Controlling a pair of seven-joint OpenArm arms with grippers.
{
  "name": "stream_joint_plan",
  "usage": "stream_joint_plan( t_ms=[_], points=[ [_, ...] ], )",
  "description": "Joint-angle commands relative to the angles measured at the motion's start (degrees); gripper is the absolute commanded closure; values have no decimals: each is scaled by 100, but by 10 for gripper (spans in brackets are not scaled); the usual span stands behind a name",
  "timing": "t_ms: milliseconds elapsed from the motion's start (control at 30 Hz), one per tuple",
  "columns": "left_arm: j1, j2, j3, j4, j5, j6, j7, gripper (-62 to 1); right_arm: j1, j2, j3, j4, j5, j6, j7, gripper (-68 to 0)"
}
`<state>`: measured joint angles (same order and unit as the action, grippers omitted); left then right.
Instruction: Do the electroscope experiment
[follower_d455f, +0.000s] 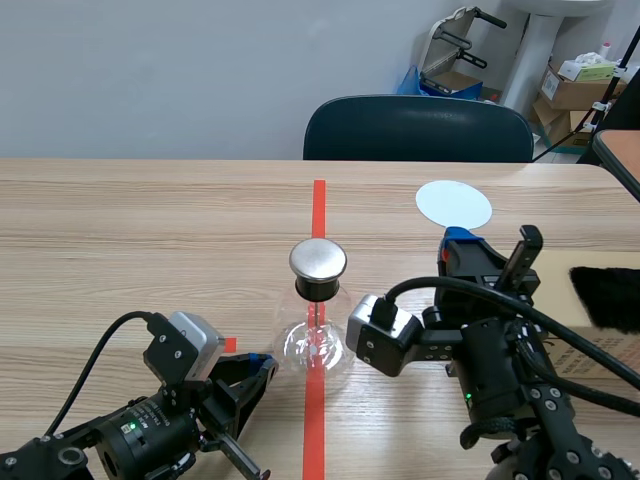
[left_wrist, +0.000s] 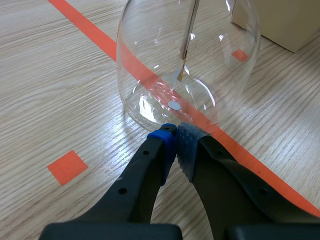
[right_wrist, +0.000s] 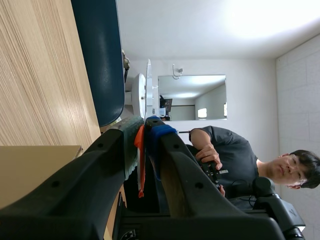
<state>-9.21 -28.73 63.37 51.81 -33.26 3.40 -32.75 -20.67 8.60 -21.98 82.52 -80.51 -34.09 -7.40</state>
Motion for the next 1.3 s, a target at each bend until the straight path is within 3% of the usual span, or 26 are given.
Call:
stream_joint_plan(
  t_ms=[0,1267],
  points=[
    [0,11,4,61,-2,7,-61,-29,50,74,-15,90,11,-76,-20,-8],
    [0,-4,4,61,-4,11,-57,-29,50,76,-7,90,-105,-11,42,-8]
  ],
)
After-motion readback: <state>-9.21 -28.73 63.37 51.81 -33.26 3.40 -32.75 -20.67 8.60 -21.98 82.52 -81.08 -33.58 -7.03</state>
